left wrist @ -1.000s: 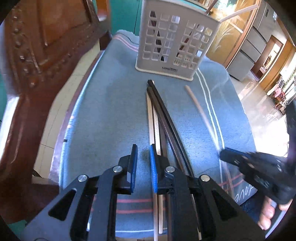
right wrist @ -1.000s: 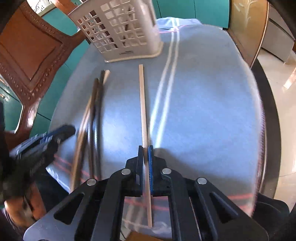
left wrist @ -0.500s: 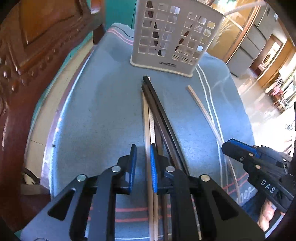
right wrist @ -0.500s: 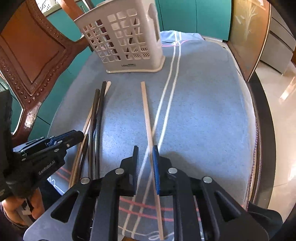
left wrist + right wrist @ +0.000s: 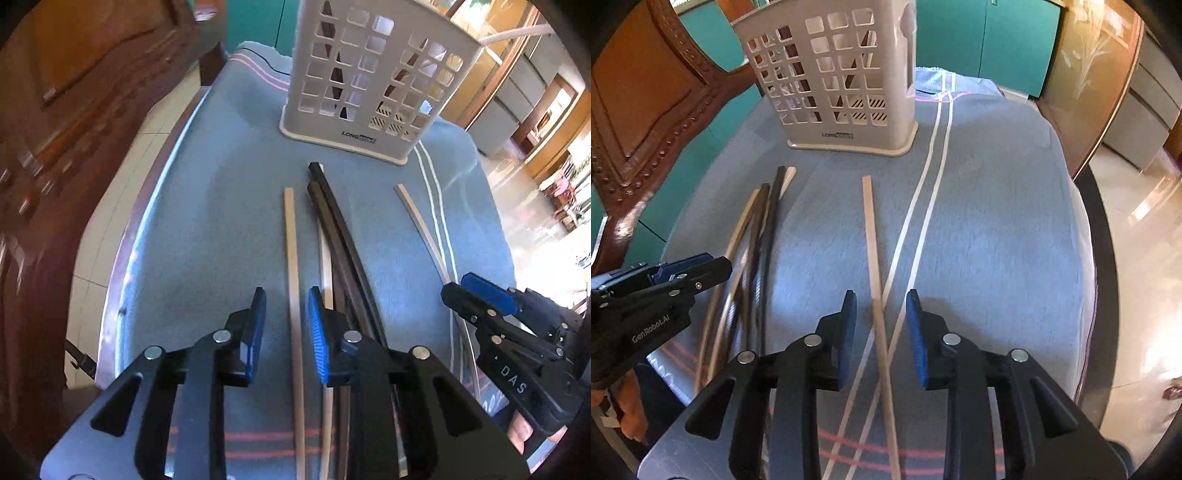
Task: Organize utensils
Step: 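Grasp a light wooden chopstick with the right tool while the left tool grasps another, then lift both light wooden chopsticks and release them into the white holder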
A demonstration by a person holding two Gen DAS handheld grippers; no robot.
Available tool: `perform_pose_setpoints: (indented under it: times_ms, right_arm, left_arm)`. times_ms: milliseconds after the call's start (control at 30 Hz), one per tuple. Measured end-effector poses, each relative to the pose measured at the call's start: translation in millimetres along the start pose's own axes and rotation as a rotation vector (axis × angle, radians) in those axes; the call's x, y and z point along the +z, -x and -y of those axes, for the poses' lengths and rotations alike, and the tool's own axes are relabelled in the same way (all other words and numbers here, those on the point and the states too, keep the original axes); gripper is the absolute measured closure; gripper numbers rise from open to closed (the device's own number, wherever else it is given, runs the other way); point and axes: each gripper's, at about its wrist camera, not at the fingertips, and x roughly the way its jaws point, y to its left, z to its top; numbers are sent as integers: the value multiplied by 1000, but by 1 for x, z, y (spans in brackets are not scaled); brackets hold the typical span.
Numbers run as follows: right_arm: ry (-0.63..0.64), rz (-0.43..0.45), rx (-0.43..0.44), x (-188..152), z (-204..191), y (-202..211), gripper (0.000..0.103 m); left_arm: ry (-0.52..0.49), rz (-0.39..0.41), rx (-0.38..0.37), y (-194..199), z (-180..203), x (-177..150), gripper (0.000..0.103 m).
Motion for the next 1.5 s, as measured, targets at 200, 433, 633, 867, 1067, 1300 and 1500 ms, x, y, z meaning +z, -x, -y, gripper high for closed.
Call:
perform_pose_setpoints:
  times_ms: [200, 433, 633, 867, 1067, 1300, 1500]
  right_arm:
    - [63, -27, -51, 22, -8, -17, 75]
    - [75, -31, 18, 27, -10, -19, 97]
    - [51, 91, 94, 27, -1, 18, 97]
    - [58, 281, 131, 35, 14, 110, 97]
    - [50, 395, 165, 37, 28, 179, 97]
    - [31, 504, 212, 69, 36, 234, 97]
    - [62, 536, 174, 93, 29, 248, 97]
  left_arm:
    - [-35, -40, 89, -15, 10, 26, 78]
    - [-70, -21, 127, -16, 22, 31, 95]
    - [-53, 71, 117, 7, 27, 26, 96]
    - [-73, 259, 111, 98, 29, 27, 96]
    - [-78, 405, 70, 176, 31, 29, 96]
    - [-60, 533, -56, 249, 20, 78, 96]
    - [8, 721, -61, 295, 19, 146, 96]
